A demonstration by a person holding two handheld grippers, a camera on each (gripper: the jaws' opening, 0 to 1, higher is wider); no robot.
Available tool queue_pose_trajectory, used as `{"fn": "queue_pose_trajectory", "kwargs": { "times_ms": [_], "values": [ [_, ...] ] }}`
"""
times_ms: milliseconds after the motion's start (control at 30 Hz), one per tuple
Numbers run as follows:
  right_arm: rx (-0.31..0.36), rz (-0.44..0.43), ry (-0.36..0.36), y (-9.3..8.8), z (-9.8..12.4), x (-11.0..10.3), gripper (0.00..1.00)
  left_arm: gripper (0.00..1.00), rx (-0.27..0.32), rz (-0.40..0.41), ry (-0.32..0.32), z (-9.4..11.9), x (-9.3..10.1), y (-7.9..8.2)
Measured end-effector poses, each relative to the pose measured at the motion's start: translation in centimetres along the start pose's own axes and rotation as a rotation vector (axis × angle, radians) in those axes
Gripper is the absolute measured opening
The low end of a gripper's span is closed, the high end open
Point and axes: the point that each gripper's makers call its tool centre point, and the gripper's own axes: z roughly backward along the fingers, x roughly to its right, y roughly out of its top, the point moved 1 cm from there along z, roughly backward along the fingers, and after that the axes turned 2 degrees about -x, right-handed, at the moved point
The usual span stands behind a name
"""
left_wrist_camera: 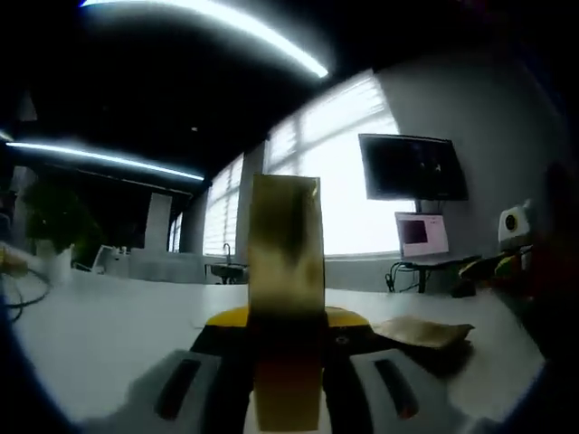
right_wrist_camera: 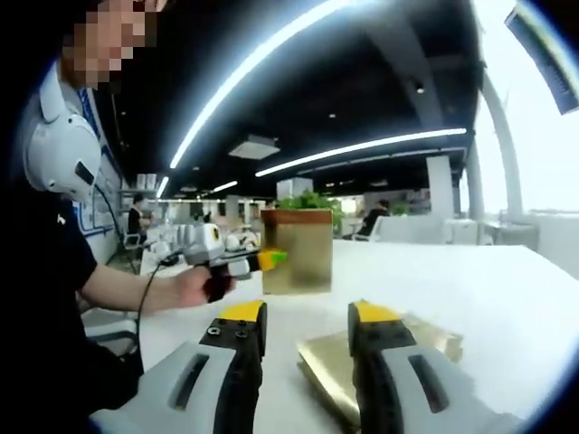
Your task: Extract single mask from mask box in order stack masks on table
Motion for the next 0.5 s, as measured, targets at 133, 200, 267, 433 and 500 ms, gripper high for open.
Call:
{"fn": "queue_pose_trajectory", "kwargs": {
  "times_ms": [133,200,267,433,500],
  "values": [
    [-0.007,0.001,0.005,-0.2,-0.1,-0.2,0.32,0.30,-0.009,0.010,0.005,-0.9,-0.6,-0.9],
    [-0.010,-0.001,0.005,-0.3,0.0,-0.2,0.32,0.30,-0.009,0.026,0.011,-1.2,-1.0,-1.3],
    [-0.011,-0.003,0.002,-0.4,0.1,-0.2,0.32,0.30,-0.014,0.043,0.021,-1.6,-1.5,-1.7],
    [-0.028,0.015,0.000,-0.6,0.2,0.0,0.32,0.30,-0.039,0.063,0.034,-2.5,-2.0,-2.8],
    [-0.035,0.050,-0.008,-0.3,0.2,0.0,0.31,0.30,-0.053,0.068,0.034,-2.8,-2.1,-3.4]
  ]
}}
